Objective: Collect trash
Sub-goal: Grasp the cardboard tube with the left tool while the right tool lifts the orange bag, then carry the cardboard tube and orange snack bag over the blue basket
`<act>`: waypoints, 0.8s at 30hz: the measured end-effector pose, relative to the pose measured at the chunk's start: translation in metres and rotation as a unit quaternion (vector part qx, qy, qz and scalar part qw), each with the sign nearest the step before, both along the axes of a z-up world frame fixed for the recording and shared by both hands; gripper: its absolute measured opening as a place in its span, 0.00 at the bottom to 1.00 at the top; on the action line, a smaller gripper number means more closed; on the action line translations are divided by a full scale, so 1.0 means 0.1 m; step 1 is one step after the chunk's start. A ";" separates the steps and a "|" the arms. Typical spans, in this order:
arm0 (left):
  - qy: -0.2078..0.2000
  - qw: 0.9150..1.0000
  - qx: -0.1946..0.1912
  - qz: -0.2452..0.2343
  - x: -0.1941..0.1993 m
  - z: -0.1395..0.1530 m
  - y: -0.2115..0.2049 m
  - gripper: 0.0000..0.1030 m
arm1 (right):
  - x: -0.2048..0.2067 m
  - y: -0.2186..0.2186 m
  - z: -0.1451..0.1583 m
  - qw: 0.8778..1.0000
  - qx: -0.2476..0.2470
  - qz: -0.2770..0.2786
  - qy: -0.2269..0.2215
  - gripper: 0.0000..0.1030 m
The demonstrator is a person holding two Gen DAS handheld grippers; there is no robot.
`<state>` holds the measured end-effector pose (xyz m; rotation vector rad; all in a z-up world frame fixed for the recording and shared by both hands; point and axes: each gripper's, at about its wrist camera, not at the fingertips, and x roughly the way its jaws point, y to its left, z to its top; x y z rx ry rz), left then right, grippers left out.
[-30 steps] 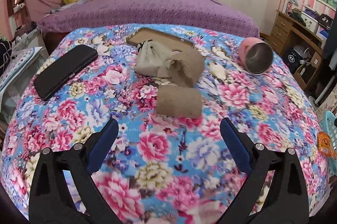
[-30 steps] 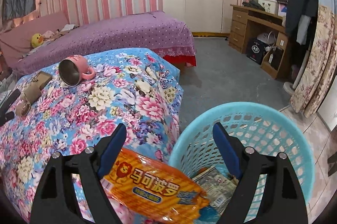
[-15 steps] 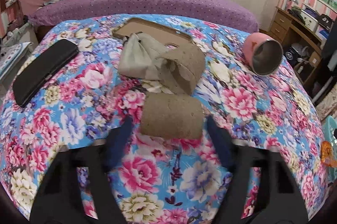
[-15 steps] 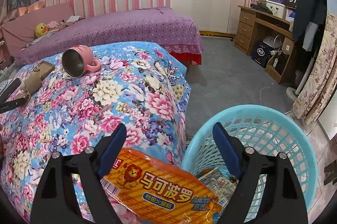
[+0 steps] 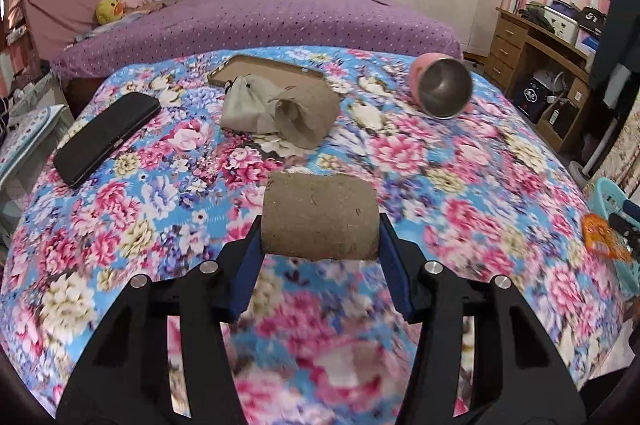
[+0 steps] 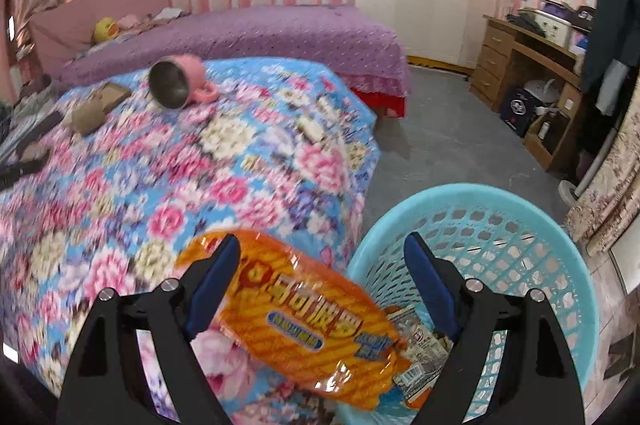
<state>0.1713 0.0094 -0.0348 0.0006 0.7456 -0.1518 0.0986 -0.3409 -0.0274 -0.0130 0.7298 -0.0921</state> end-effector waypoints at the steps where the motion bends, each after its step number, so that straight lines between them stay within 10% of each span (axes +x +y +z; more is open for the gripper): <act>1: -0.001 1.000 -0.001 -0.001 -0.04 0.01 -0.02 0.52 | -0.01 0.01 -0.02 1.000 -0.003 0.005 0.004 0.80; 14: 0.002 1.000 -0.024 0.000 -0.38 0.05 -0.14 0.52 | -0.12 0.08 -0.22 0.999 0.015 0.033 0.041 0.78; 24: 0.004 1.000 -0.014 -0.004 -0.35 0.00 -0.18 0.52 | -0.08 -0.02 -0.19 0.999 0.013 0.007 0.031 0.44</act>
